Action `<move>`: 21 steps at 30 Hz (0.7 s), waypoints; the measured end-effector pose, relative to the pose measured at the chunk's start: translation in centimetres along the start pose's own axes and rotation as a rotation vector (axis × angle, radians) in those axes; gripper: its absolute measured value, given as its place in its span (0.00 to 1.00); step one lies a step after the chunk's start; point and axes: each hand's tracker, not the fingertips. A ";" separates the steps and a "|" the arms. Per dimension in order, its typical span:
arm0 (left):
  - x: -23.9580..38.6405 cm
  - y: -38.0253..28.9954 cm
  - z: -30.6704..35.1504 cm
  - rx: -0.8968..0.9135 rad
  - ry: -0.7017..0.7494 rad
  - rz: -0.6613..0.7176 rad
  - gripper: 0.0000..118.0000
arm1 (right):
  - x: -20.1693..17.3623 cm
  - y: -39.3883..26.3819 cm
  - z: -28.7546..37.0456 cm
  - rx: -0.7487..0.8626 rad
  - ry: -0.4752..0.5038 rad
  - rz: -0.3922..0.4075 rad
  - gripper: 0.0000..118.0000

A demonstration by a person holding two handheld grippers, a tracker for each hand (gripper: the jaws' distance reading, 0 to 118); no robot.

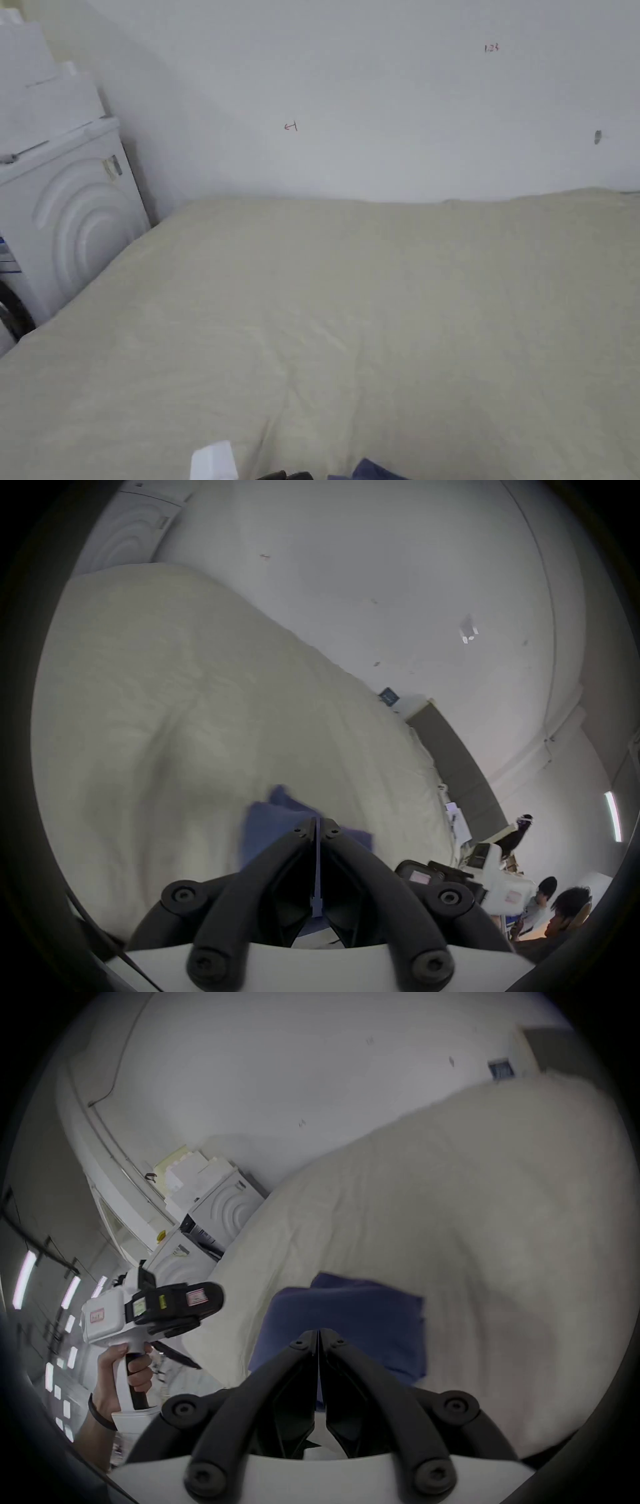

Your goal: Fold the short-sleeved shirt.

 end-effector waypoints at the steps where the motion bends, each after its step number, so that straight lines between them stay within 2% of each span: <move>1: -0.9 0.0 0.0 -0.017 0.006 0.009 0.05 | 1.0 -0.1 -1.4 -0.023 0.003 -0.019 0.01; 2: -1.5 -0.1 -0.2 -0.039 0.002 0.023 0.08 | 2.1 -0.2 -2.7 -0.050 0.018 -0.046 0.01; 3: -2.2 -0.2 -0.5 -0.055 -0.010 0.031 0.15 | 3.4 -0.5 -3.8 -0.087 0.022 -0.061 0.01; 4: -3.0 -0.4 -1.0 -0.074 -0.056 0.041 0.31 | 4.6 -1.0 -4.5 -0.078 0.003 -0.072 0.01; 5: -4.0 -0.5 -1.6 -0.105 -0.119 0.049 0.49 | 5.9 -1.5 -4.9 -0.079 0.032 -0.115 0.01; 7: -4.5 -0.9 -3.2 -0.153 -0.177 0.088 0.76 | 7.7 -1.8 -4.2 -0.050 0.142 -0.291 0.01; 8: -4.7 -1.1 -4.1 -0.182 -0.189 0.099 0.78 | 8.2 -1.7 -4.0 -0.060 0.126 -0.339 0.01; 11: -5.1 -1.4 -6.9 -0.206 -0.213 0.050 0.78 | 7.5 -1.8 -3.6 -0.044 0.078 -0.209 0.01; 14: -5.1 -1.8 -10.2 -0.310 -0.175 0.039 0.76 | 7.5 -1.4 -3.7 -0.057 0.068 -0.205 0.01; 16: -4.7 -2.0 -10.7 -0.293 -0.192 0.072 0.74 | 6.9 -1.3 -3.6 -0.065 0.063 -0.195 0.01; 17: -4.4 -2.0 -10.6 -0.267 -0.258 0.092 0.69 | 6.8 -1.3 -3.6 -0.067 0.061 -0.186 0.01; 18: -4.6 -2.2 -11.1 -0.255 -0.292 0.118 0.61 | 6.7 -1.2 -3.5 -0.069 0.054 -0.181 0.01; 19: -4.4 -2.3 -11.5 -0.272 -0.177 0.116 0.59 | 6.4 -1.1 -3.4 -0.070 0.041 -0.170 0.01; 21: -4.1 -2.3 -11.1 -0.262 -0.162 0.063 0.51 | 6.0 -1.0 -3.4 -0.077 0.023 -0.137 0.01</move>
